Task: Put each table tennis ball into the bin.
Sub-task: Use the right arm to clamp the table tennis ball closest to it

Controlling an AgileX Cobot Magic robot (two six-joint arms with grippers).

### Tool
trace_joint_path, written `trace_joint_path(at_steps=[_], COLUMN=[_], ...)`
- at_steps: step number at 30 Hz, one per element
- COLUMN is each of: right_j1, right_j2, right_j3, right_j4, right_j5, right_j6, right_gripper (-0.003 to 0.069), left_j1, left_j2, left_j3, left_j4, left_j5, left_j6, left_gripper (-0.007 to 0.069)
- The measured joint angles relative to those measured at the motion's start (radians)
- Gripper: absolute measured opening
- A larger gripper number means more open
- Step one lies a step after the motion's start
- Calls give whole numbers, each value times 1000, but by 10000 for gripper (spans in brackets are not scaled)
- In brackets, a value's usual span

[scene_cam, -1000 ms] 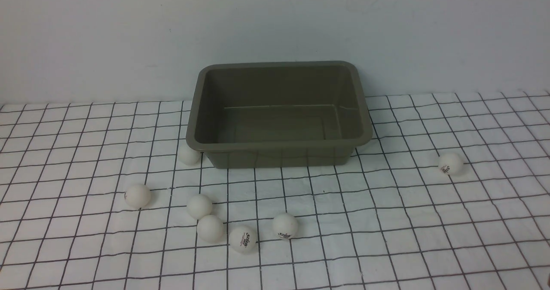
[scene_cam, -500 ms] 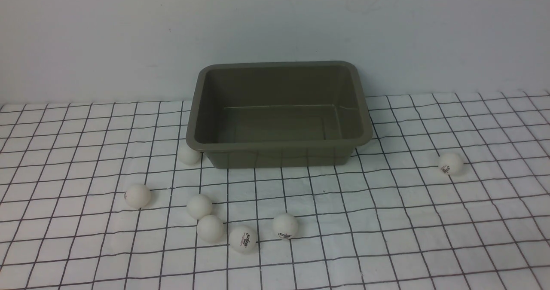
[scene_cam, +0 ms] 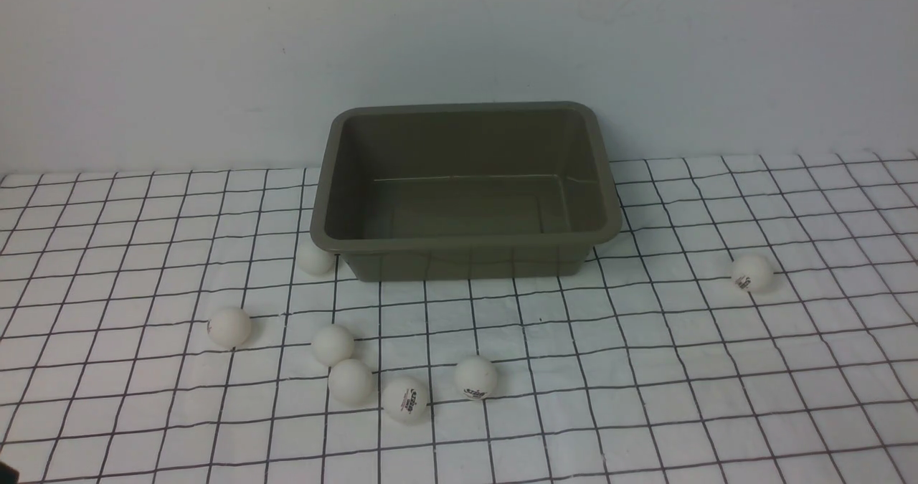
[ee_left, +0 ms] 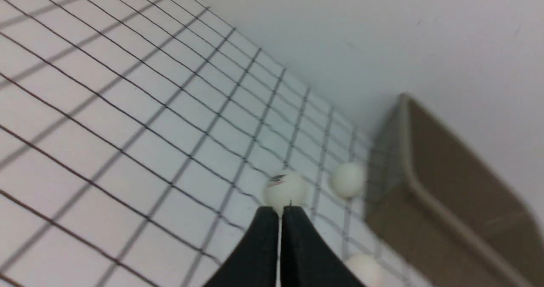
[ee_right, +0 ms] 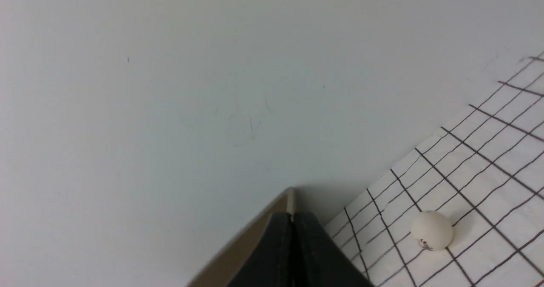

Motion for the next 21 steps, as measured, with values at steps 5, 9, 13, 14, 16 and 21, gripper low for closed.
trace_joint_path(at_steps=[5, 9, 13, 14, 16, 21], right_j1=[0, 0, 0, 0, 0, 0], right_j2=[0, 0, 0, 0, 0, 51], right_j3=[0, 0, -29, -61, -120, -283], right_j4=[75, 80, 80, 79, 74, 65], right_j5=[-44, 13, 130, 164, 231, 368], right_j6=[-9, -68, -156, -198, -292, -489], right_gripper=[-18, -18, -18, -18, -18, -18], left_j1=[0, 0, 0, 0, 0, 0], left_j2=[0, 0, 0, 0, 0, 0], left_j3=[0, 0, 0, 0, 0, 0], left_j4=[-117, -182, -206, -213, -234, -244], left_j5=[-53, -147, -239, -261, -315, -517], left_j6=[-5, -5, -10, -12, -13, -13], left_gripper=[-4, -4, -4, -4, -4, -4])
